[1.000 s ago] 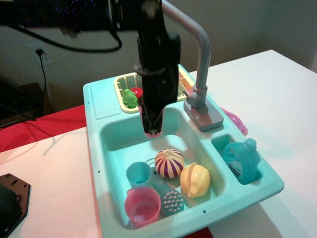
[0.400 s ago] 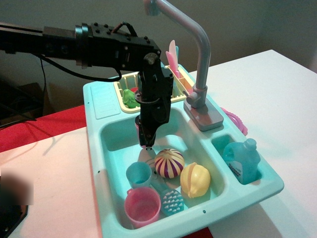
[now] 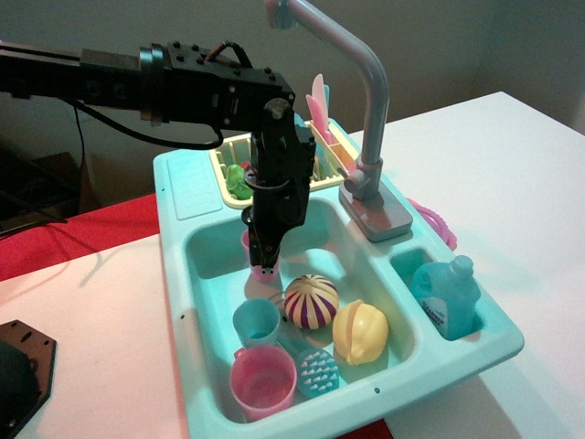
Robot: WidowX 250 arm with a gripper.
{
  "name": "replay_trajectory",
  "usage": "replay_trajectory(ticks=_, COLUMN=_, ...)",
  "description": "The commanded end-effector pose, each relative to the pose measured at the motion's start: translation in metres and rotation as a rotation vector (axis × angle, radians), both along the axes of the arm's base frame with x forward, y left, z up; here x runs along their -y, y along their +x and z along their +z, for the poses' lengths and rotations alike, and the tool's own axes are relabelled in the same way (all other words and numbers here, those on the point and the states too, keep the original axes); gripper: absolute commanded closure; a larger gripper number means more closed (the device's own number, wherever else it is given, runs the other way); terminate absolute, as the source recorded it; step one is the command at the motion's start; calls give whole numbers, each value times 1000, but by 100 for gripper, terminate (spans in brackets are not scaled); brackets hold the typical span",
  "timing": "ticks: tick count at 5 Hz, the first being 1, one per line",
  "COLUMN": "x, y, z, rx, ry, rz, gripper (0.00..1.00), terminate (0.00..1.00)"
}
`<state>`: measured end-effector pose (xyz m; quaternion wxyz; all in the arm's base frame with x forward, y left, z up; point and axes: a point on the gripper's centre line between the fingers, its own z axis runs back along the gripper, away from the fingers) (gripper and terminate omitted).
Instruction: Put cup from counter to sink
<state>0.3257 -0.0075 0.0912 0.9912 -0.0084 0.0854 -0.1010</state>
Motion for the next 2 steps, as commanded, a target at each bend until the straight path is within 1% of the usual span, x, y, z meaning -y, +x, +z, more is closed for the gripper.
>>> replay_trajectory(ticks=1, x=1, y=8, z=26, rx=69, ry=6, rz=19, gripper=0, terminate=0)
replay_trajectory(ticks=2, x=-2, y=7, z=31, rx=62, ry=21, rz=23, gripper=0, terminate=100)
